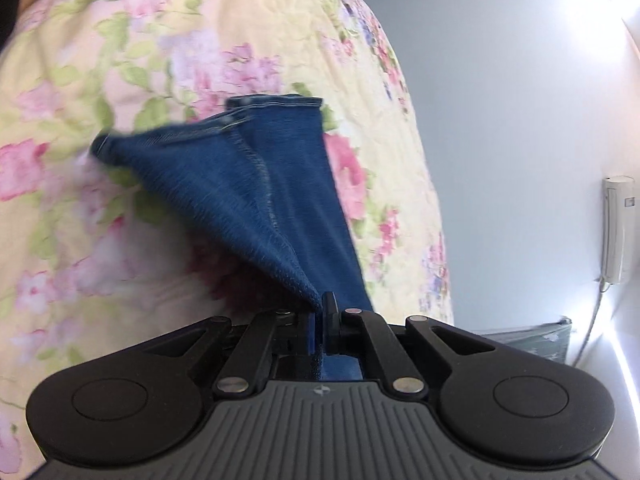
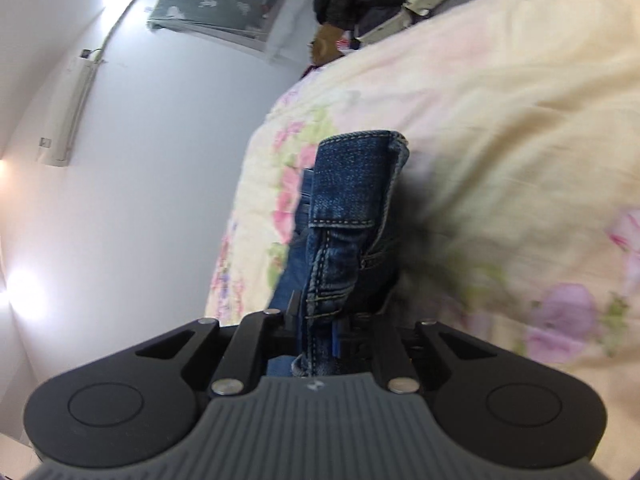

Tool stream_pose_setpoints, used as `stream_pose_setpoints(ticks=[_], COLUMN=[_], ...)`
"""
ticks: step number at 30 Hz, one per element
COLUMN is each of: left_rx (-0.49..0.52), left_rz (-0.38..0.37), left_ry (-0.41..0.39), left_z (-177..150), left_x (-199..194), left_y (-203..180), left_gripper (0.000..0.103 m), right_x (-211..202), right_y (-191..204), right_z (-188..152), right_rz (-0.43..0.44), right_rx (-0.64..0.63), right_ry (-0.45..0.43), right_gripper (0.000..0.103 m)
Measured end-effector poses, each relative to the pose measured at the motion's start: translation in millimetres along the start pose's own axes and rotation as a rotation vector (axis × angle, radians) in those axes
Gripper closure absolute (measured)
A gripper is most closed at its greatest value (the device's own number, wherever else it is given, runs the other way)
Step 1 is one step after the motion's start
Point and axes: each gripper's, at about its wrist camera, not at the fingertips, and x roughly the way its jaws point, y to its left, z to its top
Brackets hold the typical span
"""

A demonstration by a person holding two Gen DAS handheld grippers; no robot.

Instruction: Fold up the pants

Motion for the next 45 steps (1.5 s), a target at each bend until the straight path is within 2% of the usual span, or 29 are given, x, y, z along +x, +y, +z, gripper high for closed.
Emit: stream_pose_setpoints(ticks=[6, 11, 17, 21, 23, 26, 30, 32, 34, 38, 41, 45], left_rx=[0.044, 0.05, 0.08, 0.106, 0.109, 0.237, 0.429, 0.505, 0.537, 0.457, 0.376, 0.361], left_rz=[0.03, 0.062, 0.198, 0.297, 0.35, 0.454, 0.542, 0.548, 0.53, 0.478, 0.425, 0.386], left_ry=[0.051, 0.086, 0.107, 0.119, 0.132, 0.161, 0.222, 0.241, 0.245, 0.253, 0.219, 0.2], left_z=[23.1, 41.3, 67.0, 78.8, 81.2, 80.7, 79.7, 79.6, 82.5, 102.3, 119.2, 131.7], left_x=[22.4, 53.6, 114.7, 164.5, 189.5, 222.5, 243.9, 246.4, 245.4, 234.5, 219.8, 208.3], left_y=[-35.4, -66.9, -91.4, -103.6, -105.2, -113.6, -130.9, -139.9, -147.3, -150.3, -153.2, -158.6], left_gripper=[0.101, 0.101, 0.101, 0.1, 0.096, 0.09, 0.089, 0.087, 0.087, 0.086, 0.086, 0.086], right_x=[24.3, 65.6, 146.6, 209.7, 242.0, 286.2, 319.6, 324.7, 324.8, 319.2, 314.3, 303.5], right_y=[41.6, 70.3, 102.9, 123.6, 129.3, 127.5, 122.0, 113.4, 101.8, 98.4, 105.9, 109.4], right_z=[16.8, 34.0, 46.6, 57.1, 57.9, 52.1, 36.2, 33.6, 34.2, 38.5, 37.9, 34.1], right_rz=[0.02, -0.014, -0.069, -0.14, -0.204, -0.303, -0.378, -0.375, -0.356, -0.33, -0.347, -0.348], right_rx=[-0.017, -0.006, 0.011, -0.052, -0.102, -0.138, -0.28, -0.3, -0.288, -0.297, -0.333, -0.367], right_ry=[-0.002, 0.001, 0.019, 0.016, 0.009, 0.025, 0.022, 0.009, -0.003, -0.04, -0.035, -0.038], right_gripper=[0.096, 0.096, 0.096, 0.096, 0.096, 0.093, 0.078, 0.078, 0.078, 0.074, 0.073, 0.073])
